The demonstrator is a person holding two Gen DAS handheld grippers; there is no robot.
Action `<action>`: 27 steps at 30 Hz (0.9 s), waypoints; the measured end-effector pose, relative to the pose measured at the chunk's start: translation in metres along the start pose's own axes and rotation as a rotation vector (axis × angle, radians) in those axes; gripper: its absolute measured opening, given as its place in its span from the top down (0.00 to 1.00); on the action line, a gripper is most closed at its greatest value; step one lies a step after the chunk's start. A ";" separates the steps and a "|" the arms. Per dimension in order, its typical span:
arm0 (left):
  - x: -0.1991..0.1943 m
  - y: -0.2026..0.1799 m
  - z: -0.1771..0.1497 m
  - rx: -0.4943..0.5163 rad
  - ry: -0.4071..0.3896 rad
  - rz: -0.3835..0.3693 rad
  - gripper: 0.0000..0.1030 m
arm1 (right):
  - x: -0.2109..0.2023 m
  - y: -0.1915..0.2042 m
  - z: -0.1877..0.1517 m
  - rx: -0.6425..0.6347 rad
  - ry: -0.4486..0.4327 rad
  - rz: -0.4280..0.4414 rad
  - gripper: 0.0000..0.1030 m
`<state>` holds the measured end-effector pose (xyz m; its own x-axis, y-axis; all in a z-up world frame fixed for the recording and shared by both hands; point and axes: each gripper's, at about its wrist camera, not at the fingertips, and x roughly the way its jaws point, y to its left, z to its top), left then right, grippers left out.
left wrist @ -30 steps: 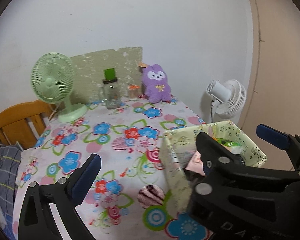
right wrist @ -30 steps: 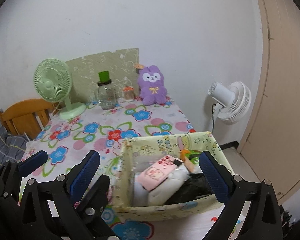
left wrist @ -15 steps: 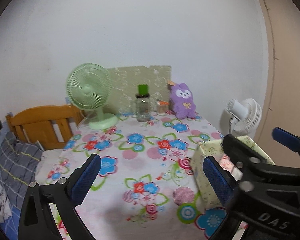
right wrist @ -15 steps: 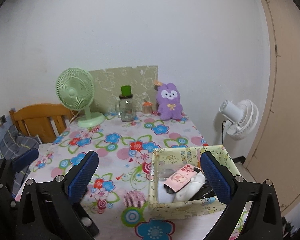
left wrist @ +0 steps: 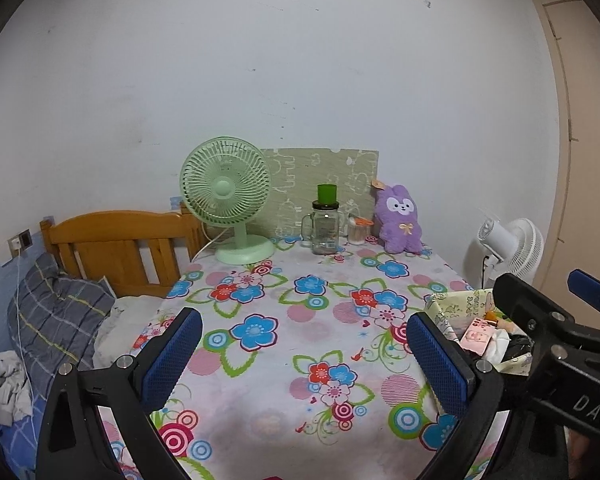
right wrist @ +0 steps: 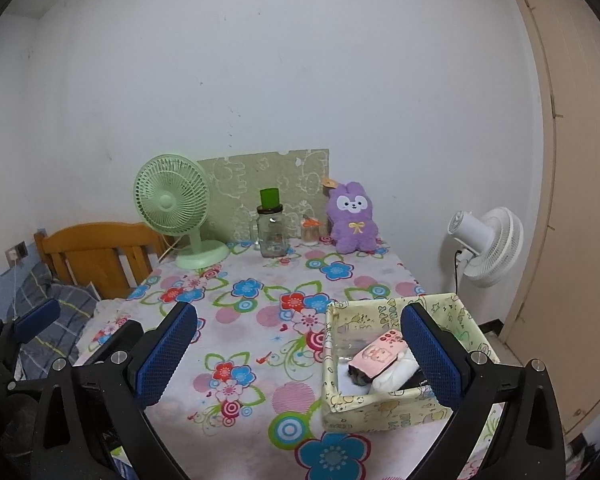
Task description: Organize soft objects
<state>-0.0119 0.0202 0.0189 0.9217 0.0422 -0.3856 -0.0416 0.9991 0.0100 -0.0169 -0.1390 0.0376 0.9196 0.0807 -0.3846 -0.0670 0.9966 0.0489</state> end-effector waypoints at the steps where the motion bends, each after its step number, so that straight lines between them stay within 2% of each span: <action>1: -0.001 0.001 -0.001 -0.005 -0.001 0.001 0.00 | -0.001 -0.001 0.000 0.001 -0.001 0.002 0.00; 27: -0.006 0.008 -0.005 -0.050 -0.029 0.061 0.00 | -0.004 -0.007 -0.001 -0.018 -0.018 -0.013 0.00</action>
<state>-0.0194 0.0274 0.0168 0.9276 0.1035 -0.3589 -0.1160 0.9932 -0.0135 -0.0201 -0.1459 0.0381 0.9273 0.0672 -0.3682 -0.0614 0.9977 0.0276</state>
